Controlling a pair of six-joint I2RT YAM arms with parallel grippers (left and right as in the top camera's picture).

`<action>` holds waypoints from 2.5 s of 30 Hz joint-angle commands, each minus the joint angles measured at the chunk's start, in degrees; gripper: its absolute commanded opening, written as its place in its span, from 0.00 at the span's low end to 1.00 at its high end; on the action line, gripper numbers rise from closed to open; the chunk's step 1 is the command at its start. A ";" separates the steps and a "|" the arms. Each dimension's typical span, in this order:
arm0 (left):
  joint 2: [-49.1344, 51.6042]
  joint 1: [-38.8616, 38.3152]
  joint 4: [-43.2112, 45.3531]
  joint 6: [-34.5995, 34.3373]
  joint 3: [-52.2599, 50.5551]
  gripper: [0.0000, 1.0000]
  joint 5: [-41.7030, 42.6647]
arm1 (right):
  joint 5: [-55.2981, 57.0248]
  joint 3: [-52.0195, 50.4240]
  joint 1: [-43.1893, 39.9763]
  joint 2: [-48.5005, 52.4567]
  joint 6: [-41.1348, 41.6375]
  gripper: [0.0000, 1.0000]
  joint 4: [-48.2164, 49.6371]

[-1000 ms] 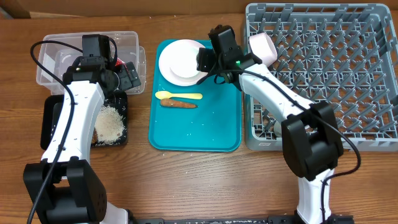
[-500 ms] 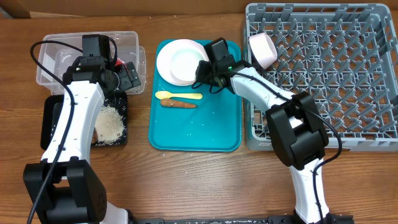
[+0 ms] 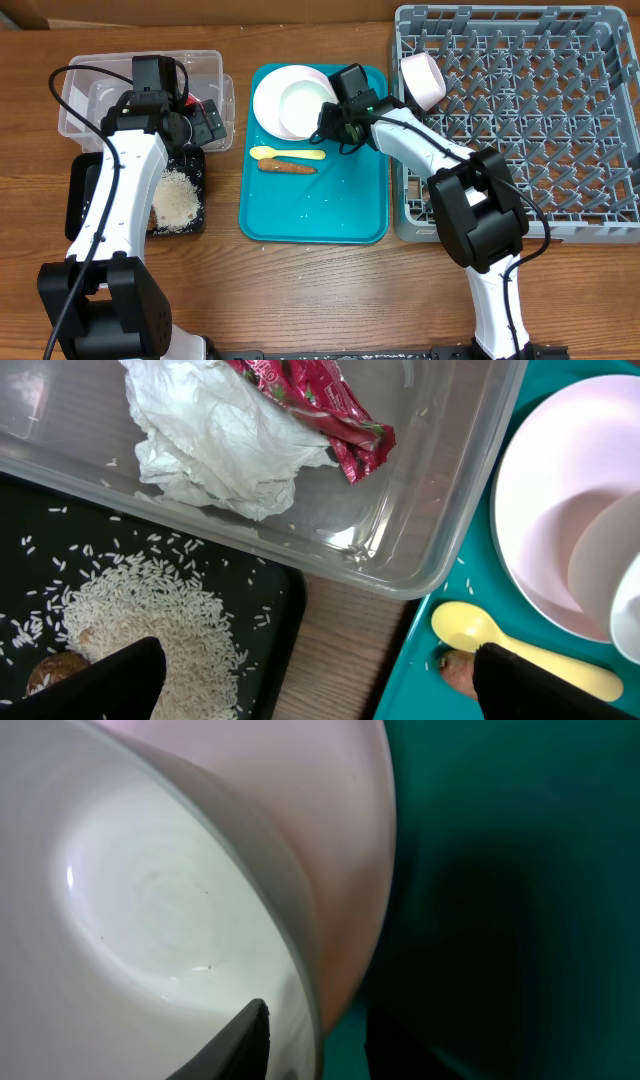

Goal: Sort waste into correct bins and load items into the dishwasher
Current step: 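Grasp the white bowl on the plate with the right gripper and lift, then set the white bowl into the front of the dish rack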

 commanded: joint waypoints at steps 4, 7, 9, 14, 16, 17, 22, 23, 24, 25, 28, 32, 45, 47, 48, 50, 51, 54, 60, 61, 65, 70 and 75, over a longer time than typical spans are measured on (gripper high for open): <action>-1.11 -0.11 0.15 -0.31 0.81 1.00 -0.72 | 0.26 1.25 -0.74 -4.48 -0.39 0.17 -2.32; -1.11 -0.11 0.17 -0.31 0.81 1.00 -0.72 | 0.85 1.27 -0.72 -4.48 -1.49 0.10 -2.40; -1.11 -0.11 0.15 -0.31 0.81 1.00 -0.72 | 1.05 1.27 -0.74 -4.48 -1.49 0.10 -2.40; -1.11 -0.11 0.15 -0.31 0.81 1.00 -0.72 | 1.03 1.27 -0.96 -4.68 -1.68 0.09 -3.06; -1.11 -0.11 0.15 -0.31 0.81 1.00 -0.72 | 1.03 1.27 -1.07 -4.87 -1.92 0.04 -3.37; -1.11 -0.11 0.15 -0.31 0.81 1.00 -0.72 | 1.07 1.29 -1.07 -5.03 -1.92 0.04 -3.52; -1.11 -0.11 0.15 -0.31 0.81 1.00 -0.72 | 1.51 2.14 -1.07 -7.98 -3.72 0.04 -3.91; -1.11 -0.11 0.15 -0.31 0.81 1.00 -0.72 | 2.12 2.69 -1.07 -9.05 -4.57 0.04 -4.33; -1.11 -0.11 0.15 -0.31 0.81 1.00 -0.72 | 3.28 3.32 -1.05 -10.36 -4.94 0.04 -5.20; -1.11 -0.11 0.15 -0.31 0.81 1.00 -0.72 | 4.35 3.87 -1.05 -11.54 -5.29 0.04 -6.05; -1.11 -0.11 0.17 -0.31 0.81 1.00 -0.72 | 7.45 5.60 -1.05 -16.13 -9.18 0.04 -9.70; -1.11 -0.11 0.15 -0.31 0.81 1.00 -0.72 | 15.65 5.88 -1.20 -23.30 -11.89 0.04 -16.04; -1.11 -0.11 0.15 -0.31 0.81 1.00 -0.72 | 41.35 5.86 -8.04 -41.44 9.79 0.04 -44.19; -1.11 -0.11 0.15 -0.31 0.81 1.00 -0.72 | 41.42 5.75 -9.40 -41.88 12.09 0.04 -46.58; -1.11 -0.11 0.15 -0.31 0.81 1.00 -0.72 | 41.72 5.57 -9.84 -41.86 12.07 0.04 -47.23; -1.11 -0.11 0.17 -0.31 0.81 1.00 -0.72 | 46.49 3.48 -10.27 -41.51 12.07 0.04 -47.60; -1.11 -0.11 0.15 -0.31 0.81 0.99 -0.72 | 49.55 2.03 -10.27 -41.33 12.33 0.04 -47.17; -1.11 -0.11 0.15 -0.31 0.81 1.00 -0.72 | 57.40 -2.21 -10.01 -40.11 16.06 0.04 -46.12; -1.11 -0.11 0.15 -0.31 0.81 1.00 -0.72 | 62.40 -6.32 -7.69 -35.45 16.70 0.04 -44.78; -1.11 -0.11 0.15 -0.31 0.81 1.00 -0.72 | 63.01 -6.32 -7.10 -34.36 16.50 0.04 -45.13; -1.11 -0.11 0.15 -0.31 0.81 1.00 -0.72 | 63.28 -6.32 -4.68 -30.45 10.75 0.04 -45.33; -1.11 -0.11 0.15 -0.31 0.81 1.00 -0.72 | 67.28 -6.32 -2.38 -26.43 7.30 0.04 -47.89; -1.11 -0.11 0.15 -0.31 0.81 1.00 -0.72 | 68.78 -6.32 -2.29 -25.03 7.48 0.04 -50.23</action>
